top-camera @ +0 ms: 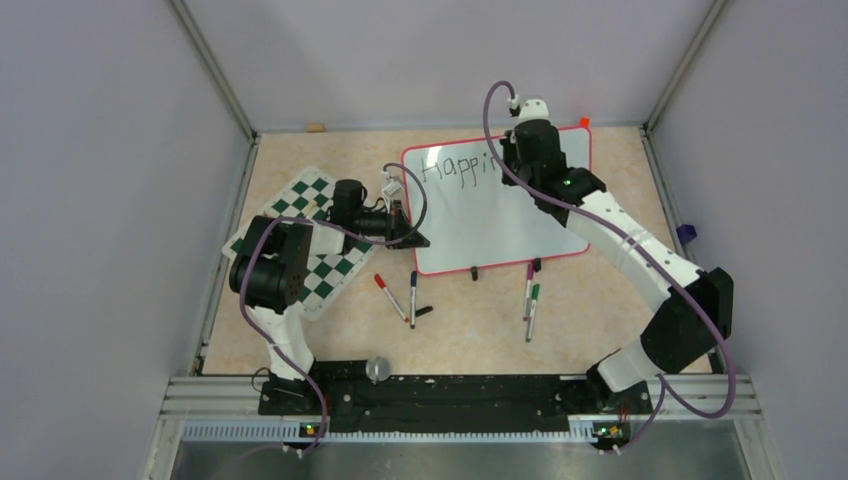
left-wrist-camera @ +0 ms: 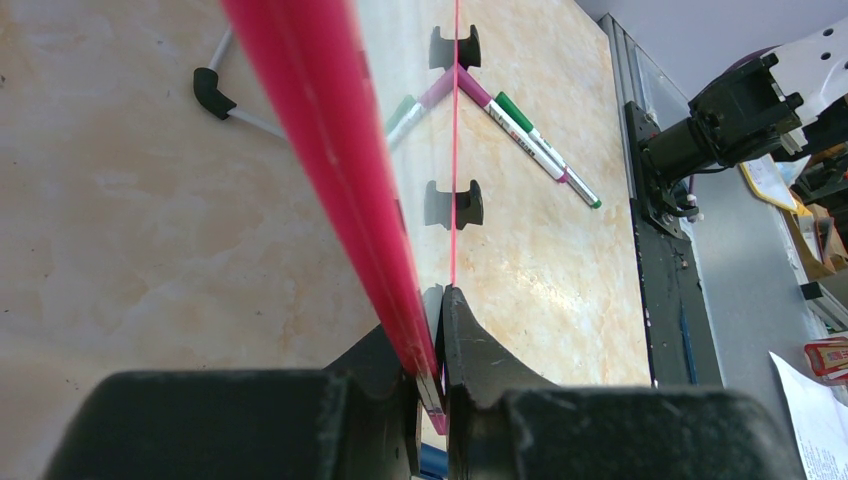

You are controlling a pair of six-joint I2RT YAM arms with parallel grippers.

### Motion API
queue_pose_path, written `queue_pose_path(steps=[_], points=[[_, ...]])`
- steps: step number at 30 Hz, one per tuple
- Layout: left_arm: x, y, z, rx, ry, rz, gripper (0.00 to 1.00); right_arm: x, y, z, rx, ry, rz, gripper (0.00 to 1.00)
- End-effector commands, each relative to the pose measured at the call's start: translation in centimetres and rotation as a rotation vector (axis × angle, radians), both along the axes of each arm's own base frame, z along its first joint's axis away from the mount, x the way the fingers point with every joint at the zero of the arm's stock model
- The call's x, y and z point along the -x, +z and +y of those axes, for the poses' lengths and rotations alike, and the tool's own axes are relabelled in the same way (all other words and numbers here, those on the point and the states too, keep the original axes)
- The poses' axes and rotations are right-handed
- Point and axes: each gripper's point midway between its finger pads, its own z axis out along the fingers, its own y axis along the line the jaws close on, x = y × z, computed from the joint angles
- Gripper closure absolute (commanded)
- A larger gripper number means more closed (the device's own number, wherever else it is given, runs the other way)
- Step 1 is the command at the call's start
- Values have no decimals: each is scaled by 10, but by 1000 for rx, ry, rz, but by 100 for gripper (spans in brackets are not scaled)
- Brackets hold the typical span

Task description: Write a sentence on the whiteboard

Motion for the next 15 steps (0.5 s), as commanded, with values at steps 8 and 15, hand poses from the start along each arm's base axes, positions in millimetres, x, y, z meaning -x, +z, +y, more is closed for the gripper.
queue_pose_path(steps=[8, 15], points=[[19, -20, -2, -18, -51, -19, 100, 6, -2, -14, 8, -18, 18, 100], [19, -20, -2, -19, -52, -16, 100, 16, -15, -8, 6, 35, 67, 100]])
